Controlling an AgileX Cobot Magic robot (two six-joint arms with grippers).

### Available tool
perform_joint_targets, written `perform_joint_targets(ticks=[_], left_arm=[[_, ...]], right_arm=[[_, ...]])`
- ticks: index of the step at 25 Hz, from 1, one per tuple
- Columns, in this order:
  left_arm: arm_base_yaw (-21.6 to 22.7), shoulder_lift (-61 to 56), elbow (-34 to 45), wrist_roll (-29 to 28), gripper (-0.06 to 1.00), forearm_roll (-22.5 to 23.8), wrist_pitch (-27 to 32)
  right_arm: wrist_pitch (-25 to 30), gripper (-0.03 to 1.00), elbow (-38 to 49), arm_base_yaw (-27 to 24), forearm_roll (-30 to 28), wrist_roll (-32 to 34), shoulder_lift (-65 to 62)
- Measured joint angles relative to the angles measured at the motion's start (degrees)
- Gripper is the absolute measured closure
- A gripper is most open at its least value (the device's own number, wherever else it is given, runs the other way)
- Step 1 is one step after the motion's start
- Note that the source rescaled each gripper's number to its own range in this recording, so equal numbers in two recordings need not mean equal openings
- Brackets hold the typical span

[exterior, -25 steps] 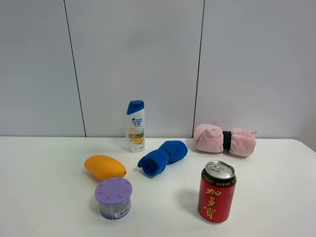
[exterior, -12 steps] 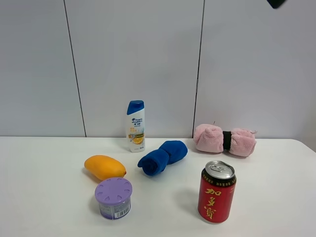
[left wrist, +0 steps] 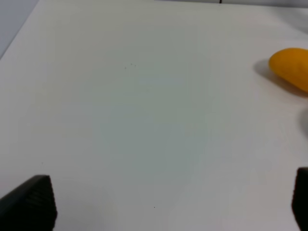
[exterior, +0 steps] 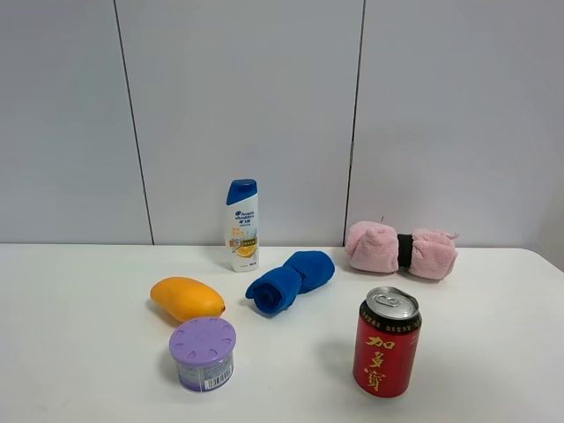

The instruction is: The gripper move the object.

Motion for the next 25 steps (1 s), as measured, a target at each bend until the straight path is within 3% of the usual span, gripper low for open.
perform_joint_targets(ticks=[4,6,16,25], left_arm=[[0.0,0.0,0.0,0.0,-0.06,0.0,0.0],[0.0,0.0,0.0,0.0,-0.06,0.0,0.0],[0.0,0.0,0.0,0.0,-0.06,0.0,0.0],[0.0,0.0,0.0,0.0,-0.06,0.0,0.0]], right_arm=[[-0.24,0.41,7.87,-7.16,2.25,-0.23,-12.23],[-0.89,0.41,11.52,-8.41,3.62,-0.69,-17.76],[-8.87,0.41,28.99,-8.68,7.8,-6.69,-36.02],[-9.38,0.41,31.74,-8.61,8.87,-9.21,-38.63]])
